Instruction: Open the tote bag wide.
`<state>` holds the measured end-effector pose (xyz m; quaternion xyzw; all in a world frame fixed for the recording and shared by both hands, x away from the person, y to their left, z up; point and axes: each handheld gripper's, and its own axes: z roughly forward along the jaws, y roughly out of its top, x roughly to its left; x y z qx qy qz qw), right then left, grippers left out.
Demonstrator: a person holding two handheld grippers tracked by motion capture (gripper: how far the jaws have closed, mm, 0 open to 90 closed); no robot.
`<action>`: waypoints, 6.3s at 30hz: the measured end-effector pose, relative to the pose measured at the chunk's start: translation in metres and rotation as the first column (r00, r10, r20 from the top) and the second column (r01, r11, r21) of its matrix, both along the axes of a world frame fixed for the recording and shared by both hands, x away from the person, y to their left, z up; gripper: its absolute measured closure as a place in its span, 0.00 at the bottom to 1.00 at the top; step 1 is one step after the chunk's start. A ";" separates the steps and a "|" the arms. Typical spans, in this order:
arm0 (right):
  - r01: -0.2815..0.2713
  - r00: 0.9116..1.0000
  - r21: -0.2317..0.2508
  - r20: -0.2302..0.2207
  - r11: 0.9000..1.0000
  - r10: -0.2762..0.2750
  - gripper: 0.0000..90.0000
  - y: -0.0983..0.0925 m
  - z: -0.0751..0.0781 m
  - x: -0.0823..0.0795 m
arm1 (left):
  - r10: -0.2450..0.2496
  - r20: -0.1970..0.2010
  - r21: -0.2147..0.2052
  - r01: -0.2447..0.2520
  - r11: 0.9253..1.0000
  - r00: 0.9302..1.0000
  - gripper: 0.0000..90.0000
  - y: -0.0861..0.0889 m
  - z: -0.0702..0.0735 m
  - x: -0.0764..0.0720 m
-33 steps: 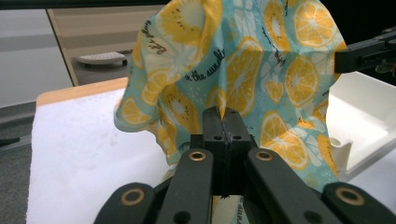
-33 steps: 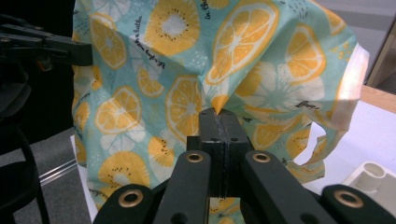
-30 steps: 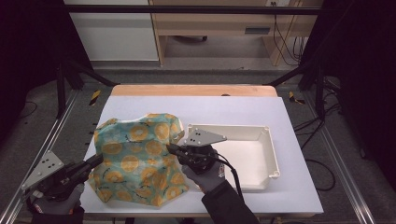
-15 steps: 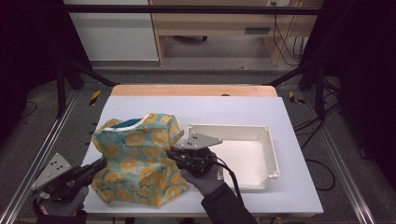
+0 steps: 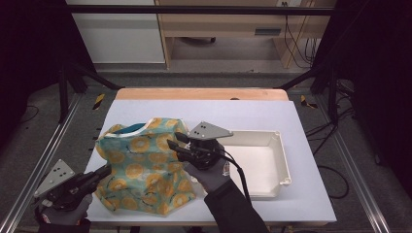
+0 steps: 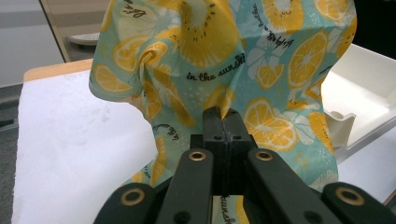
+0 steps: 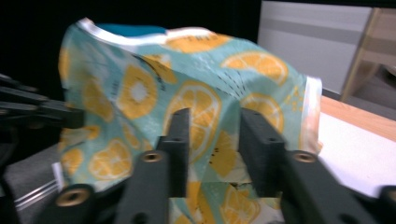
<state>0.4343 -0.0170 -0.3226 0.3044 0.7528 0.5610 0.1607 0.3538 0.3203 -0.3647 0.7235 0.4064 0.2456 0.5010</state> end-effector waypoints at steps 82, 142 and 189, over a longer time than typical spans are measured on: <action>-0.033 0.996 -0.069 -0.083 0.997 0.027 0.98 -0.017 -0.042 -0.007 | 0.035 -0.015 -0.041 -0.036 0.999 0.999 1.00 0.001 0.009 0.003; -0.081 0.976 -0.155 -0.212 0.985 0.047 0.99 0.018 -0.132 -0.035 | 0.136 -0.165 0.078 -0.124 0.989 0.977 1.00 -0.004 -0.054 0.034; 0.029 0.995 -0.197 -0.083 0.980 -0.046 0.95 0.056 -0.090 -0.015 | 0.138 -0.289 0.175 -0.089 0.980 0.947 1.00 -0.006 -0.086 0.045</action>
